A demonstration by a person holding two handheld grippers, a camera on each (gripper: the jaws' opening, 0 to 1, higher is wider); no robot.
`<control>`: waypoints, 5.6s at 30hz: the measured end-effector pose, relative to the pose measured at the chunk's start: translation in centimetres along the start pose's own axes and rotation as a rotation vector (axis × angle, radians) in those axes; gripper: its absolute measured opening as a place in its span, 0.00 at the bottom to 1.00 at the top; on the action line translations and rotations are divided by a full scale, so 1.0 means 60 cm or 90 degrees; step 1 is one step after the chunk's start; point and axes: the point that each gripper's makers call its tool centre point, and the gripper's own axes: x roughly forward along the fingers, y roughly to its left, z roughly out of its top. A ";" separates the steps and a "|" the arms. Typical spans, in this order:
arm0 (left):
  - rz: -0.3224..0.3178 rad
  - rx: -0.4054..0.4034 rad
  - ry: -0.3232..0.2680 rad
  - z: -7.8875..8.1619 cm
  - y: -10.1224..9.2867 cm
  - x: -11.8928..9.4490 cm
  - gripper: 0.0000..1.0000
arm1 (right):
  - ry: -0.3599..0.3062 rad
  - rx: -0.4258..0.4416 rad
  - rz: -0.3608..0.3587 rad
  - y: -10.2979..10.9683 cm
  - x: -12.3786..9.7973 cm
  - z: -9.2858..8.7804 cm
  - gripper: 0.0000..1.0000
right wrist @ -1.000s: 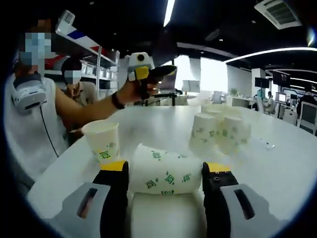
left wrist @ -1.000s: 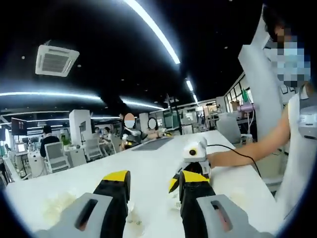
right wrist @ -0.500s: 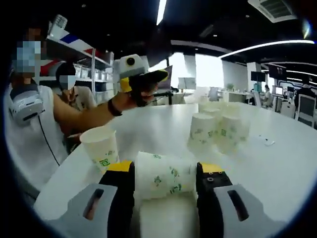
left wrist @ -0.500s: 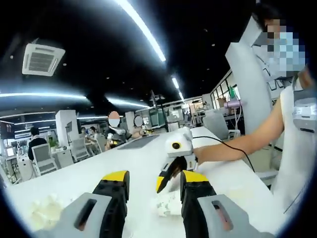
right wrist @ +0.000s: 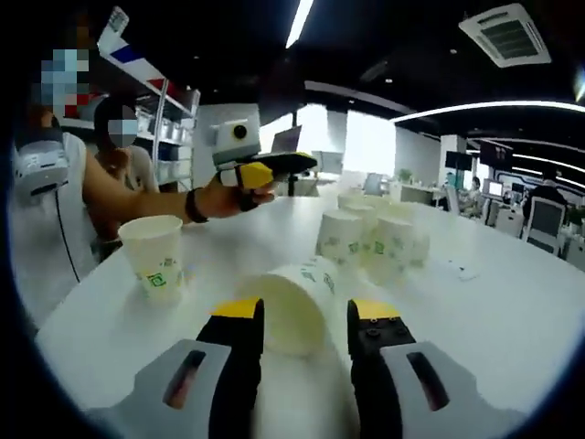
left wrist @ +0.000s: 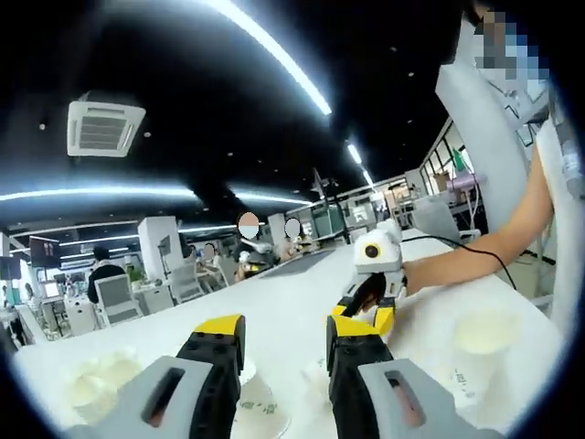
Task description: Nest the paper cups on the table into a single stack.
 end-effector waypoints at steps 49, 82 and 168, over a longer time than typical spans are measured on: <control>-0.127 0.148 0.079 -0.074 -0.121 0.048 0.57 | -0.212 0.199 0.023 0.046 0.037 0.141 0.03; -0.194 -0.137 0.116 -0.113 -0.144 0.045 0.56 | -0.246 0.107 0.053 0.052 -0.002 0.131 0.48; 0.024 -0.097 -0.080 -0.010 0.014 -0.008 0.53 | -0.057 0.006 0.076 0.046 0.043 0.038 0.45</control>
